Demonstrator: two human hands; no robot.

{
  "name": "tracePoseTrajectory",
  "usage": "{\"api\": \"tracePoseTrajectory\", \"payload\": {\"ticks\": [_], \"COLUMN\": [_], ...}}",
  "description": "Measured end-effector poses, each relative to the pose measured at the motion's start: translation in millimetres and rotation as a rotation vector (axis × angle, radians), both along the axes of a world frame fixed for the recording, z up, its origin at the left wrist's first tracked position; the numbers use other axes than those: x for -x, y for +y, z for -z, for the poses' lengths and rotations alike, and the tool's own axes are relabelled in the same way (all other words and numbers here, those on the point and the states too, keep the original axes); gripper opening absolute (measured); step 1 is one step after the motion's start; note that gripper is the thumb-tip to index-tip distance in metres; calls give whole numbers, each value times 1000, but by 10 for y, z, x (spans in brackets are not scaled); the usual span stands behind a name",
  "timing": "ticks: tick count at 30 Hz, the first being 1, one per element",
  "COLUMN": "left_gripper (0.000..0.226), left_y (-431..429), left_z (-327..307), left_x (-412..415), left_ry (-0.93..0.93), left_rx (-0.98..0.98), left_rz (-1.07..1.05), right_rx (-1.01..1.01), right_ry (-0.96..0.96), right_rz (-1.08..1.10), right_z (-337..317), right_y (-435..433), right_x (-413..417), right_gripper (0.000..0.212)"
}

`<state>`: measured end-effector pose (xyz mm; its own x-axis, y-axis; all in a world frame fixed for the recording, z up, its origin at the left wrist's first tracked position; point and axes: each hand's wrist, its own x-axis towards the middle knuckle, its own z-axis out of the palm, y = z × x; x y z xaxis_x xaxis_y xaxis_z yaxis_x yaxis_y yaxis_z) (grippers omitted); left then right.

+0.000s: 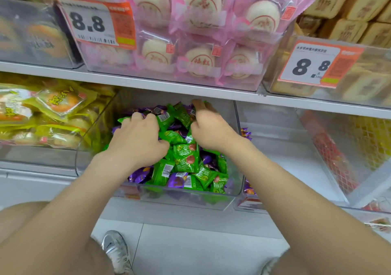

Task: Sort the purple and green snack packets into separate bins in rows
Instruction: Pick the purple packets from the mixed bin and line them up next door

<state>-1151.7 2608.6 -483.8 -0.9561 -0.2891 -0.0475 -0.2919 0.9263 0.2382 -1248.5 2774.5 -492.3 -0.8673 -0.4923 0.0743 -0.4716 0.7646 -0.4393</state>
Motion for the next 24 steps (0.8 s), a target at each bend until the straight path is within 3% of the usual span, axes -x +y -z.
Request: {"api": "tracePoseTrajectory", "payload": {"ticks": [3, 6, 9, 12, 16, 19, 24], "left_gripper": [46, 58, 60, 57, 46, 56, 64], "left_y": [-38, -121, -199, -218, -241, -231, -179], "left_z": [-16, 12, 92, 146, 71, -61, -171], "left_x": [179, 447, 671, 755, 714, 546, 181], "left_ry": [151, 153, 98, 3, 2, 0, -56], "left_rx": [28, -109, -305, -262, -207, -195, -171], "left_rz": [18, 92, 104, 191, 270, 306, 350], "right_rx": [-22, -142, -178, -103, -40, 38, 73], "right_ry": [-220, -254, -216, -179, -161, -127, 152], "right_rz": [-26, 13, -3, -79, -141, -148, -116], "right_z": [19, 66, 59, 67, 12, 12, 30], "right_y": [-119, -185, -189, -120, 53, 204, 403], "right_x": [240, 371, 380, 360, 228, 151, -76], "right_gripper": [76, 77, 51, 26, 42, 41, 44]}}
